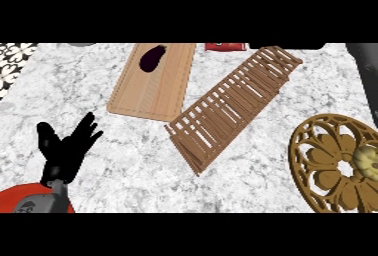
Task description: Pick the tomato from the placemat and place it in the tiered shelf
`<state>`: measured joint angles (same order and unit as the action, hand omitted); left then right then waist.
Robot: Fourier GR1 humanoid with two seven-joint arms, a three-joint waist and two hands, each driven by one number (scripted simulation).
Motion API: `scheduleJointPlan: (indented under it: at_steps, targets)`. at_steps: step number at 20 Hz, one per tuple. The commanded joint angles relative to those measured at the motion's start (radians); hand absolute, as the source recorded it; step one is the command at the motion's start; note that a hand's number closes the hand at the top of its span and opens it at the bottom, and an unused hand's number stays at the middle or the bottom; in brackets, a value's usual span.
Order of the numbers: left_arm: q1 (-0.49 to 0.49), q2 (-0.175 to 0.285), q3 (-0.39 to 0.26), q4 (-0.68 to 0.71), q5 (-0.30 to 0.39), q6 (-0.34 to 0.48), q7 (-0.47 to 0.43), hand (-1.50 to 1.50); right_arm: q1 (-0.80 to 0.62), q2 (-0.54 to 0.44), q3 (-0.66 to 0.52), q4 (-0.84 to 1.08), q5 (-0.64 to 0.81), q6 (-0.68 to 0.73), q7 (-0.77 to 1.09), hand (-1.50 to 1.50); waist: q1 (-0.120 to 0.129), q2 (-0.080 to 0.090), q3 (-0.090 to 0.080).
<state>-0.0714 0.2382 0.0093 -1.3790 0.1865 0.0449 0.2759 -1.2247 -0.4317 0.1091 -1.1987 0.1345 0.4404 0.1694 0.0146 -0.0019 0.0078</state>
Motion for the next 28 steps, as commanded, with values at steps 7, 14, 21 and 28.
scheduleJointPlan:
  at_steps: [7,14,21,28]
  targets:
    - [-0.003,-0.030,-0.011,0.023,-0.024,0.017,0.033,0.00,0.014,0.013,-0.076,0.036,0.001,0.009,0.002,1.50,-0.013,0.001,-0.008]
    - [0.062,-0.005,0.021,0.011,-0.008,-0.023,-0.008,0.00,-0.041,0.082,-0.197,0.126,-0.113,-0.037,0.121,-1.50,-0.003,0.003,-0.009]
    - [0.006,-0.004,0.033,0.056,-0.005,-0.026,0.020,0.00,-0.086,0.131,-0.346,0.157,-0.297,-0.093,0.272,-1.50,-0.016,0.002,-0.008]
    - [0.000,-0.032,0.010,0.032,-0.038,0.008,0.037,0.00,-0.149,0.028,-0.424,0.241,-0.244,-0.247,0.270,-1.50,-0.005,0.006,-0.008]
